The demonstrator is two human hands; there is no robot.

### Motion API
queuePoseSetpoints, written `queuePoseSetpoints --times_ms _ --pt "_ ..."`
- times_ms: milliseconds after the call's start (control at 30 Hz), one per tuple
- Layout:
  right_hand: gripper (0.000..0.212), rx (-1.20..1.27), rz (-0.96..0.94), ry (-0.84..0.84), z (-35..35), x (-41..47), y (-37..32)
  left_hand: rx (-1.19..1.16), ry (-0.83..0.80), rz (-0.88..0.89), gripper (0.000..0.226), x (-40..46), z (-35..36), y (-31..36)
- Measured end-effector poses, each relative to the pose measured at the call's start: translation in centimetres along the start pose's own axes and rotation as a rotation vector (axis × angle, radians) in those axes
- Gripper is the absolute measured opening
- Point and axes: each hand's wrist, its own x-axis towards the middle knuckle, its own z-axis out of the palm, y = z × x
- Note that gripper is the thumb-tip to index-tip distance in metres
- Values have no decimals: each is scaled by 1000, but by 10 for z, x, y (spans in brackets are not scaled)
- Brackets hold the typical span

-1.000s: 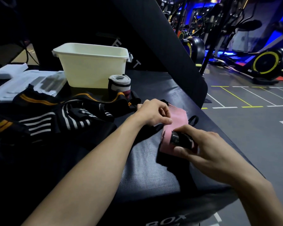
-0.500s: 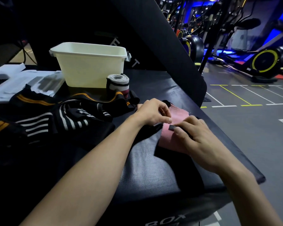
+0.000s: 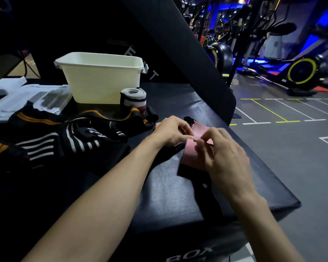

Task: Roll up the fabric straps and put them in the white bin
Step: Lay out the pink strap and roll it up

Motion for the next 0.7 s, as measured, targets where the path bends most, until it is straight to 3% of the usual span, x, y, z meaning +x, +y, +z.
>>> queuePoseSetpoints --times_ms 100,233,367,467,600,700 --pt "26 -107 -28 31 3 2 2 -19 -15 11 15 0 1 -3" --pt "42 -223 -20 -78 0 0 3 -44 -38 12 27 -1 0 -4" --pt "87 -269 10 -241 -2 -2 6 -27 -52 19 22 3 -1 -6" --pt "104 -179 19 -313 1 -2 10 -17 -65 16 13 5 -1 -7" --pt "71 -164 14 -251 7 -1 12 -14 -58 17 6 7 -1 -10" --pt "67 -194 19 -230 12 0 13 -32 -82 23 9 6 -1 -10"
